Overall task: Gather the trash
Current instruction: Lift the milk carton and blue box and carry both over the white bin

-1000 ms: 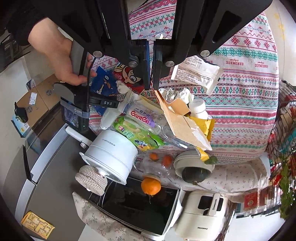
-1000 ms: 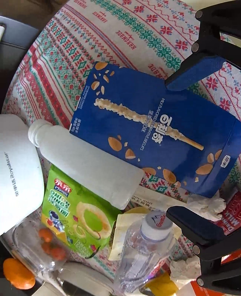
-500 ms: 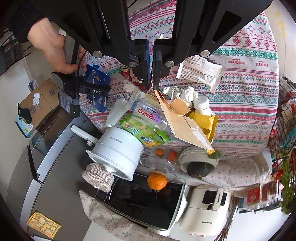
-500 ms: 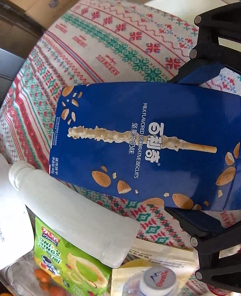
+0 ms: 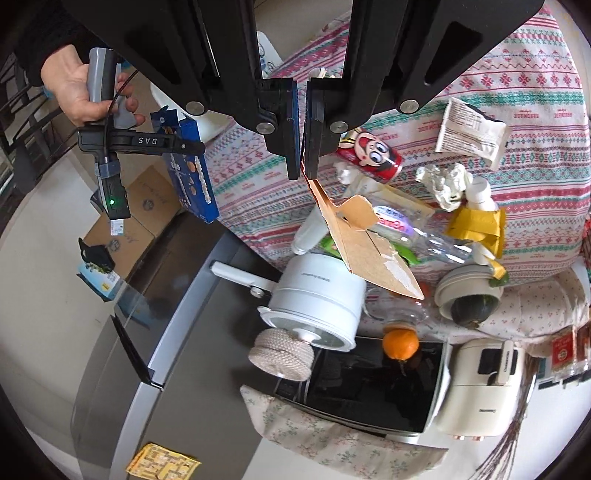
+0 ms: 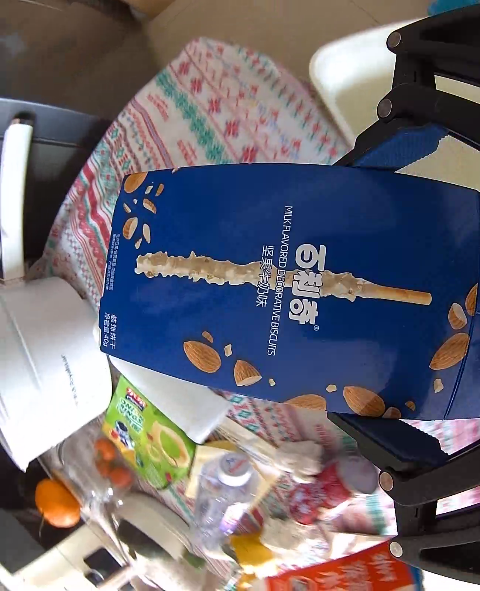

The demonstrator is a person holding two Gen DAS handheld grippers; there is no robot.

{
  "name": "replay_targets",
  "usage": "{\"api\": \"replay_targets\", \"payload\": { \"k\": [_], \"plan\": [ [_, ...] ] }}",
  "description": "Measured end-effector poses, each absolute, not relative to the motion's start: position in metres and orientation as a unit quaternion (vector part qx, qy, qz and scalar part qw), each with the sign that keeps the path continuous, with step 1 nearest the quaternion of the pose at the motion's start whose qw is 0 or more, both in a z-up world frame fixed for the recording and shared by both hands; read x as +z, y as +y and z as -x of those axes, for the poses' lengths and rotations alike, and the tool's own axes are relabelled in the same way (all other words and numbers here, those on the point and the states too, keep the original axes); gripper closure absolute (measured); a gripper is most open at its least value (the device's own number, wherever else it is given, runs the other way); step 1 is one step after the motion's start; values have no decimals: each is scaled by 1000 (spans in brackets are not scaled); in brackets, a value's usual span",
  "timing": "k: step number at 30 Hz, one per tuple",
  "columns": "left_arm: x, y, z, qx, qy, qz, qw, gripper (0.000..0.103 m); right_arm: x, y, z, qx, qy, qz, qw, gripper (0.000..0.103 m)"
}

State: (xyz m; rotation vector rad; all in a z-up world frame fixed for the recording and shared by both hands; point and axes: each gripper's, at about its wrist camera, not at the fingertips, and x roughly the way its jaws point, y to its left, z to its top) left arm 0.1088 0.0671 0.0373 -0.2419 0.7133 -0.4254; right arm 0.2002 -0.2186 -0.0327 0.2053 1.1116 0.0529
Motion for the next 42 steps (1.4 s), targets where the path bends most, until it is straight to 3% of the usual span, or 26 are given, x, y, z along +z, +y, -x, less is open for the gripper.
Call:
{"api": "replay_targets", "payload": {
  "k": [21,42],
  "plan": [
    [-45,-150,-82,-371,413,29,832,102,-73,-366,-72,-22,529,-160,833,8],
    [-80,-200,-84,-405,425,9,810,101,-96,-420,-46,-49,537,-193,820,8]
  ]
}}
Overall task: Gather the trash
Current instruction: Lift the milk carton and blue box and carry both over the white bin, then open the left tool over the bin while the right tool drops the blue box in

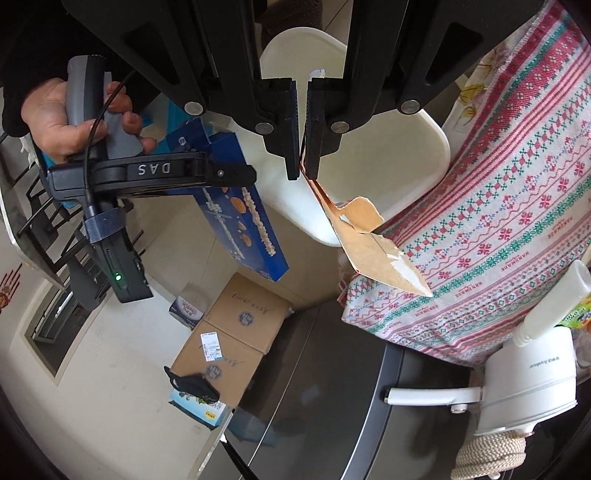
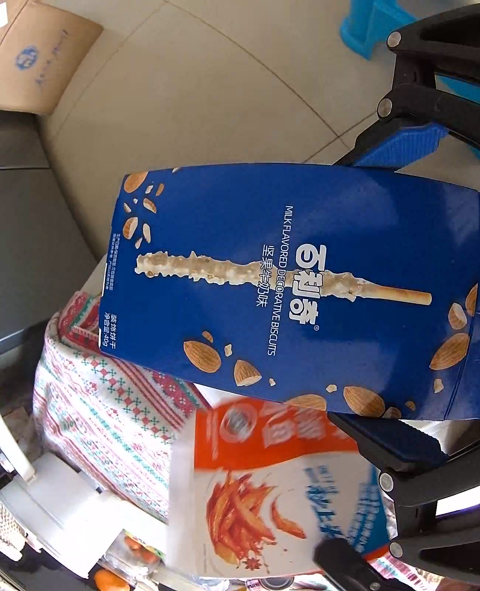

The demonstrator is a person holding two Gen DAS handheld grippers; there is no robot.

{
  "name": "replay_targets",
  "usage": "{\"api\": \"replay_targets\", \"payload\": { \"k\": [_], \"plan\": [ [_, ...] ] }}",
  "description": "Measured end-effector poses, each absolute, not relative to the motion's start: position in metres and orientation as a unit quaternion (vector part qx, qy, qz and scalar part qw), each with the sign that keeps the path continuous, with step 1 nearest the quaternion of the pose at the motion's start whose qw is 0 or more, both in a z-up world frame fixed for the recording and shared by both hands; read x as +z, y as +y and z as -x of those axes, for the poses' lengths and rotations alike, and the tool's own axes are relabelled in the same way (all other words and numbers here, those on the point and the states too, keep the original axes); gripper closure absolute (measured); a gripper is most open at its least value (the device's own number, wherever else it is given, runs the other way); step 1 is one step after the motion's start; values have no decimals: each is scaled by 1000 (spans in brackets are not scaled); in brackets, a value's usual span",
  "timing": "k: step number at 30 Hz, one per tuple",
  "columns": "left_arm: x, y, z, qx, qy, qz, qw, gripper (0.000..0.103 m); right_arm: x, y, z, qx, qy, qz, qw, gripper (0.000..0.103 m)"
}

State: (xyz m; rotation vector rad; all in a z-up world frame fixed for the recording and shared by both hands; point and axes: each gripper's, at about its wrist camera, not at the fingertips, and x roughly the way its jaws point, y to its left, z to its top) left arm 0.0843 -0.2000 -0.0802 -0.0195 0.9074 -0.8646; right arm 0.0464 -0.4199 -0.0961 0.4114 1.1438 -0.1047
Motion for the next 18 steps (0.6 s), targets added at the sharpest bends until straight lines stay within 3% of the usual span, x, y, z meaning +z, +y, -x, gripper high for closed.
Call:
{"api": "replay_targets", "payload": {
  "k": [3,6,10,15,18],
  "plan": [
    [-91,-197,-91,-389,445,6,807,99,-97,-420,-46,-52,538,-192,819,8],
    [-97,-194,-97,-373,472,5,799,90,-98,-419,-46,-54,540,-192,818,8],
    [-89,-182,-96,-352,470,-2,809,57,-99,-419,-48,-55,542,-193,816,8],
    [-72,-159,-94,-321,460,-21,828,47,-101,-416,-52,-49,549,-188,813,8],
    [-62,-141,-92,-294,451,-28,842,33,-104,-413,-54,-44,556,-179,811,8]
  ]
}}
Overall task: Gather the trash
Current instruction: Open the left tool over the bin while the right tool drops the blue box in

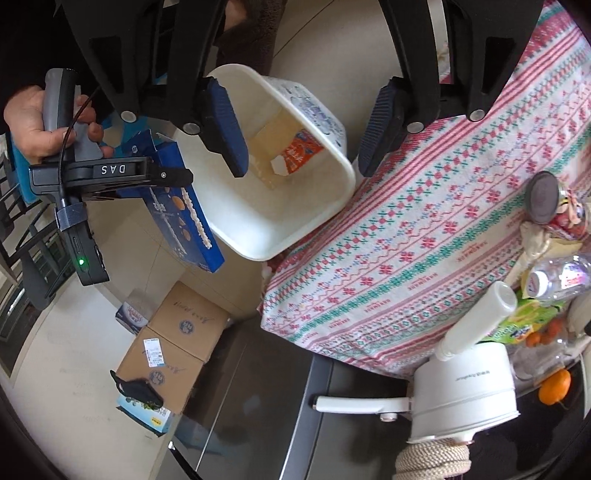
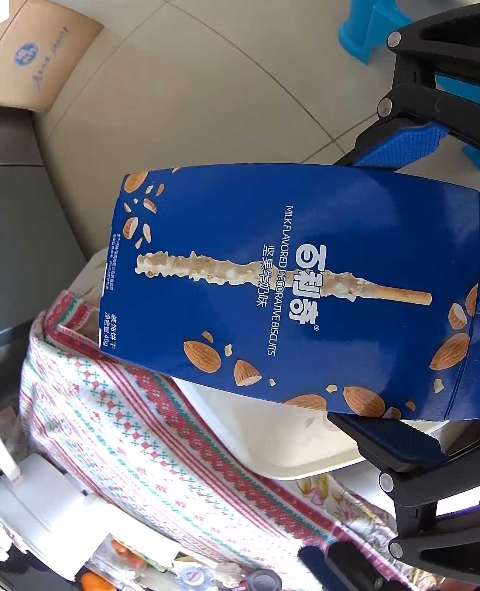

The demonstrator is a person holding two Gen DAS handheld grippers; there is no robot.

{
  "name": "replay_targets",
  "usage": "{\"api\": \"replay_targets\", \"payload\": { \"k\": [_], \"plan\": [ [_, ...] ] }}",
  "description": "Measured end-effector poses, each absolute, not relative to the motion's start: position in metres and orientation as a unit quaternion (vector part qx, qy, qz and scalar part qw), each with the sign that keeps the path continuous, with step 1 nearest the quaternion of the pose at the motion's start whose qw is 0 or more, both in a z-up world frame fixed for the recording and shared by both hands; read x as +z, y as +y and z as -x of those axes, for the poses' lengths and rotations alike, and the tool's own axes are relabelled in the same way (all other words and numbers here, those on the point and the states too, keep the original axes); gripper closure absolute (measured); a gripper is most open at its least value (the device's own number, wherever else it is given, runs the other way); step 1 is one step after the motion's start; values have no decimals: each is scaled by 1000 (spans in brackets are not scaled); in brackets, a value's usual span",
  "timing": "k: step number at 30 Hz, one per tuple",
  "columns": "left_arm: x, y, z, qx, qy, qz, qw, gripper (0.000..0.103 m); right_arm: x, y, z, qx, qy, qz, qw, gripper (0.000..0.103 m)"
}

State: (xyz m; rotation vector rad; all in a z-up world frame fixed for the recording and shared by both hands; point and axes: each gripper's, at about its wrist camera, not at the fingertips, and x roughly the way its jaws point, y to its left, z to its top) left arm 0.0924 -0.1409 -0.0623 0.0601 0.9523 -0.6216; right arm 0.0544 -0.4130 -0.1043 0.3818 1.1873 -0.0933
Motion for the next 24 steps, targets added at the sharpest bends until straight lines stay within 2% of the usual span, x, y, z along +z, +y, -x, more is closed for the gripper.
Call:
{"api": "replay_targets", "payload": {
  "k": [2,11,16,20,24],
  "plan": [
    [-57,-128,-91,-279,444,-29,851,25,-107,-409,-56,-40,562,-173,808,8],
    [-41,-78,-90,-235,427,-16,873,14,-119,-389,-68,-27,587,-145,796,8],
    [-37,-50,-92,-209,429,-2,879,12,-121,-383,-74,-25,592,-147,792,8],
    [-35,-24,-94,-190,430,14,883,12,-120,-379,-78,-26,584,-139,799,0],
    [-31,5,-95,-166,428,29,888,12,-119,-375,-79,-25,585,-144,798,0]
  ]
}}
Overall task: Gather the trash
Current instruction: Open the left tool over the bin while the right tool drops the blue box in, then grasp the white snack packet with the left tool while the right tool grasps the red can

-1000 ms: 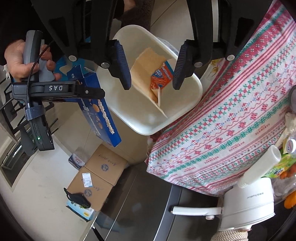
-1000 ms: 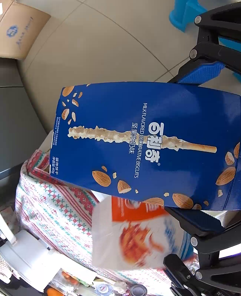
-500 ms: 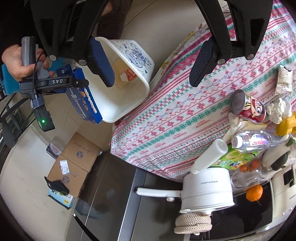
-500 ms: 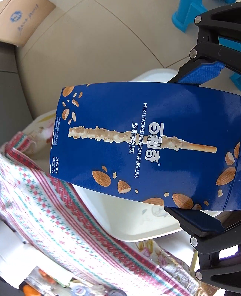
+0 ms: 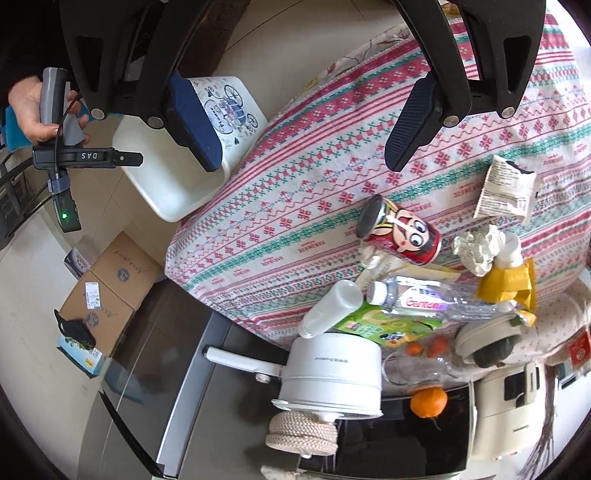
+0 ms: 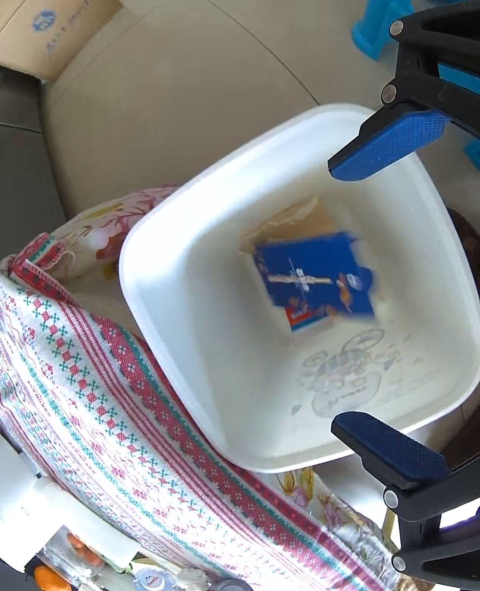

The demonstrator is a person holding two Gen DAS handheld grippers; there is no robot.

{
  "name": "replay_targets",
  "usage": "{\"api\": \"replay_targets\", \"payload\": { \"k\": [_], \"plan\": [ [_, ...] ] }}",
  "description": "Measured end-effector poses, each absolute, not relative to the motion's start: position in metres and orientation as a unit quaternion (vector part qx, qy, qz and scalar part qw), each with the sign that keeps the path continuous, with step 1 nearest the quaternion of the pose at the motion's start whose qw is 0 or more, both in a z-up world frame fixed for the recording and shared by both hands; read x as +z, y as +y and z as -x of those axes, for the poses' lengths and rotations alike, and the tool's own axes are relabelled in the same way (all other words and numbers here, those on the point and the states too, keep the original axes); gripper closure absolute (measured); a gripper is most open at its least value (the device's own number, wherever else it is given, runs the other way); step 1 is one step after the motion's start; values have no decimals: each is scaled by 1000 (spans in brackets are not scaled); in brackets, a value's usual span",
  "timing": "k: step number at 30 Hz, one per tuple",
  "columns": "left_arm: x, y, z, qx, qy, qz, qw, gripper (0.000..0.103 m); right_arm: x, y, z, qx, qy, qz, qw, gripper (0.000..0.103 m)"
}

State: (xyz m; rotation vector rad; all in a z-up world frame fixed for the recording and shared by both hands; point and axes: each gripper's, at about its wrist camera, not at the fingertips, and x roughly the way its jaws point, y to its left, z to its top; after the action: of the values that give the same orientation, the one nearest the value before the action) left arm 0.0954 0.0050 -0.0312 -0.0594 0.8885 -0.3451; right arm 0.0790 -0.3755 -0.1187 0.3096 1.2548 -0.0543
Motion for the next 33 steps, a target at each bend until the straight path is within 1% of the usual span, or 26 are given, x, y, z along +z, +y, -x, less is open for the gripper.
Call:
{"api": "replay_targets", "payload": {
  "k": [10,16,23,29,33],
  "plan": [
    [-21,92,-105,-90,416,72,902,12,-108,-346,-88,-7,577,-134,806,0],
    [-32,141,-118,-49,430,95,896,12,-95,-310,-98,21,574,-101,812,0],
    [-71,166,-151,-17,476,52,878,12,-76,-266,-116,69,567,-63,818,0],
    [-98,173,-177,-28,489,54,870,12,-69,-238,-135,94,567,-57,816,0],
    [-117,170,-194,-24,509,36,860,12,-69,-224,-142,104,566,-52,816,0]
  ]
}}
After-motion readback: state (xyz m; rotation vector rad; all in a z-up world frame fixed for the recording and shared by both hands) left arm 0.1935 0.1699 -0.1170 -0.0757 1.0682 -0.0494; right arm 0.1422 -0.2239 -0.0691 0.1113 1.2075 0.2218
